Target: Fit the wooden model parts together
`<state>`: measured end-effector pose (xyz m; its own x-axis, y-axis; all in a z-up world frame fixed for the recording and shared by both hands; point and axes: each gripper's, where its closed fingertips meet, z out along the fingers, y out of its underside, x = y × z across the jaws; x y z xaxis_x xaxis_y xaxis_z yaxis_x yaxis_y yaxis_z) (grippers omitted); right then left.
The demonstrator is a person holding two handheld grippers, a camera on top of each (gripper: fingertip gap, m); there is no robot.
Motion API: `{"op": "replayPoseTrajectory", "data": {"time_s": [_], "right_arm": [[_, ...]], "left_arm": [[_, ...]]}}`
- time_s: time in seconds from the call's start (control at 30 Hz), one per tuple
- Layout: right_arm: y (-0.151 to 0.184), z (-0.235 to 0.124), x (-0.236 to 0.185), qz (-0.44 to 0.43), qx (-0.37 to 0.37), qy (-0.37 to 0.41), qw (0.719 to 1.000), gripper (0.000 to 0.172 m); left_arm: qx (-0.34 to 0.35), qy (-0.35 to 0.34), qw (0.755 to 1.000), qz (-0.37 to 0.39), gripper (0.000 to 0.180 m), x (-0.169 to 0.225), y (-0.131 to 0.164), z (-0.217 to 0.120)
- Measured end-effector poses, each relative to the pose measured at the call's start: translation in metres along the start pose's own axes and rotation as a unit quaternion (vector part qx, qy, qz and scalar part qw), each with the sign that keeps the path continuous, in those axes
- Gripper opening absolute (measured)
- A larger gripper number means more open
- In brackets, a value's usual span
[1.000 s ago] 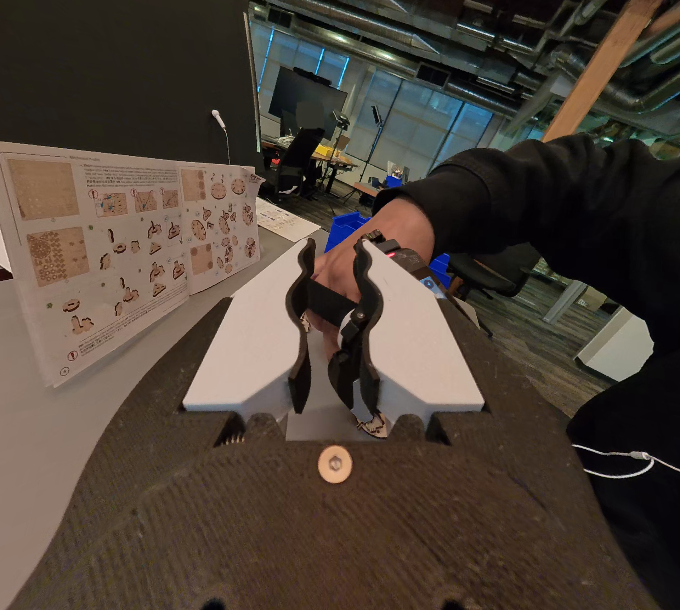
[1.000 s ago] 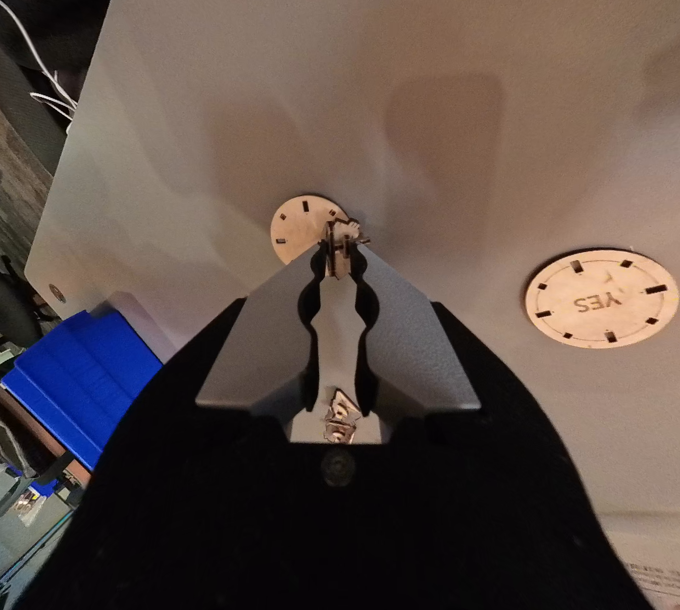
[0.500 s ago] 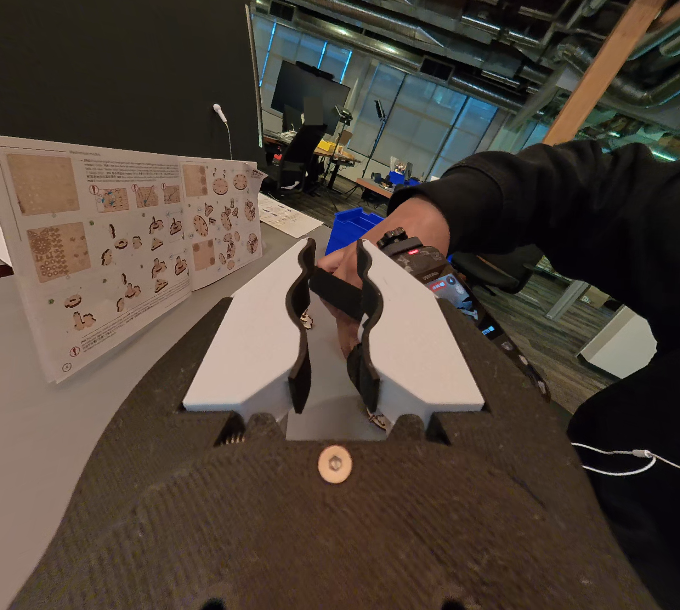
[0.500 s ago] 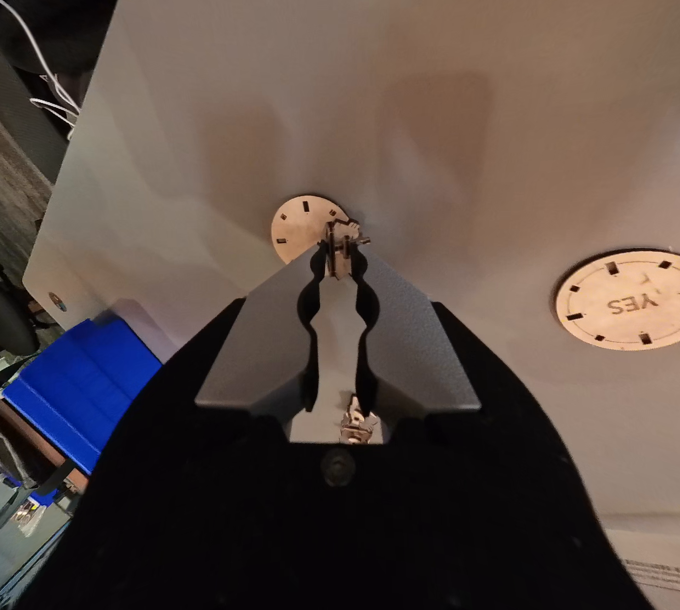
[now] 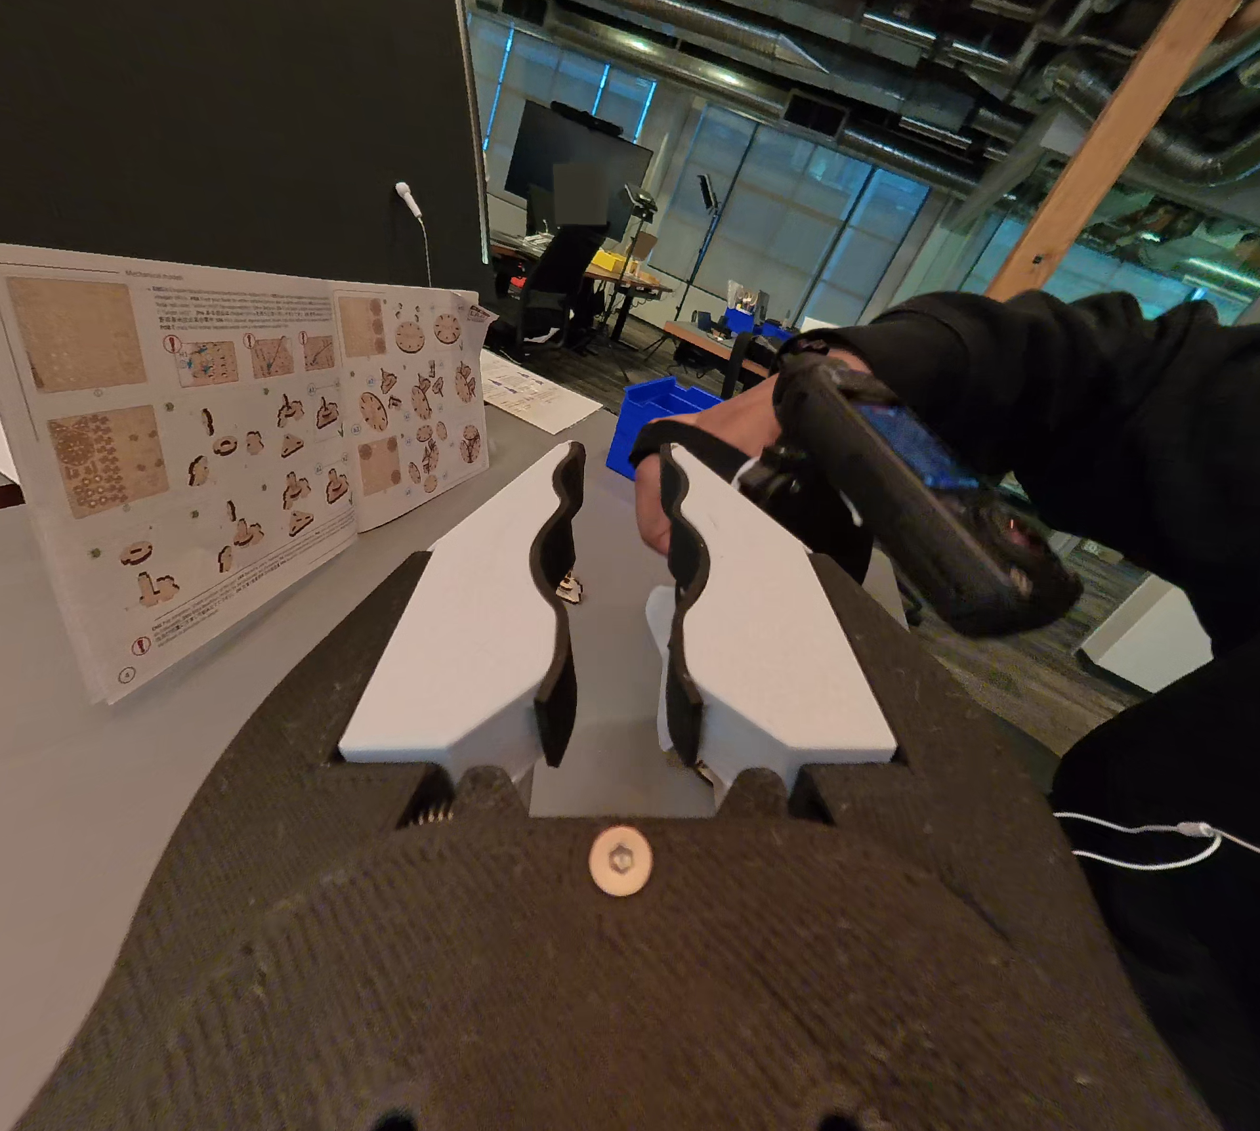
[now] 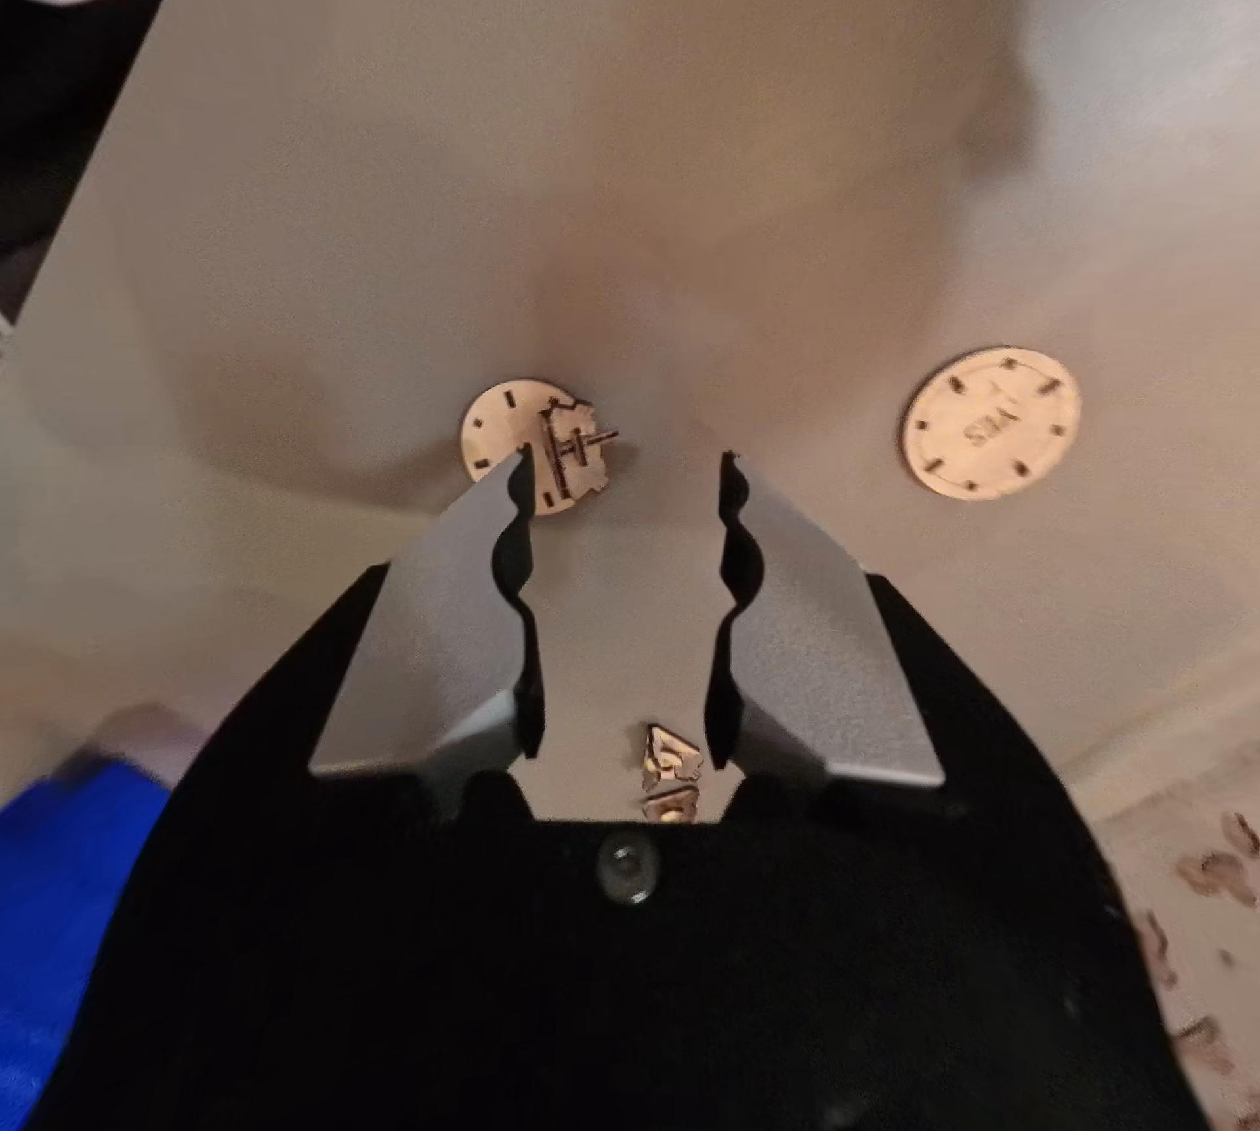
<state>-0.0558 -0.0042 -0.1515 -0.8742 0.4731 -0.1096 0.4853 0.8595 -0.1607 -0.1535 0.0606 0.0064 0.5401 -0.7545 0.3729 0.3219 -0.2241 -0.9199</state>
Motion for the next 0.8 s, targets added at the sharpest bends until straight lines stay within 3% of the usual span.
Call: {"op": "replayPoseTrajectory", "data": {"time_s": [0.1, 0.17, 0.33, 0.4, 0.47, 0.57, 0.67, 0.73, 0.8], "right_arm": [[-0.003, -0.016, 0.015, 0.064, 0.074, 0.107, 0.990, 0.054], [0.001, -0.030, 0.021, 0.140, 0.143, 0.177, 0.964, 0.060], [0.024, -0.049, 0.000, 0.333, 0.335, 0.308, 0.826, 0.062], [0.032, -0.029, -0.020, 0.371, 0.335, 0.342, 0.796, 0.064], [0.031, -0.011, -0.034, 0.401, 0.342, 0.370, 0.766, 0.084], [0.018, 0.009, -0.046, 0.406, 0.355, 0.387, 0.748, 0.084], [0.016, 0.013, -0.046, 0.400, 0.326, 0.409, 0.753, 0.087], [0.019, 0.020, -0.042, 0.418, 0.310, 0.397, 0.756, 0.081], [0.024, 0.032, -0.038, 0.444, 0.287, 0.370, 0.764, 0.087]], "left_arm": [[0.001, 0.001, 1.000, -0.001, 0.020, 0.000, 0.000, 0.000], [0.000, -0.001, 1.000, 0.000, 0.020, -0.001, 0.001, 0.000], [-0.008, -0.004, 1.000, -0.003, 0.020, -0.003, 0.005, 0.002], [-0.013, -0.006, 1.000, -0.003, 0.020, -0.004, 0.008, 0.004], [-0.023, -0.011, 1.000, -0.002, 0.020, -0.007, 0.014, 0.007], [-0.041, -0.019, 0.999, -0.003, 0.020, -0.012, 0.024, 0.012], [-0.042, -0.015, 0.999, -0.005, 0.019, -0.011, 0.027, 0.015], [-0.038, -0.012, 0.999, -0.007, 0.019, -0.009, 0.028, 0.017], [-0.037, -0.012, 0.999, -0.010, 0.018, -0.010, 0.028, 0.018]]}}
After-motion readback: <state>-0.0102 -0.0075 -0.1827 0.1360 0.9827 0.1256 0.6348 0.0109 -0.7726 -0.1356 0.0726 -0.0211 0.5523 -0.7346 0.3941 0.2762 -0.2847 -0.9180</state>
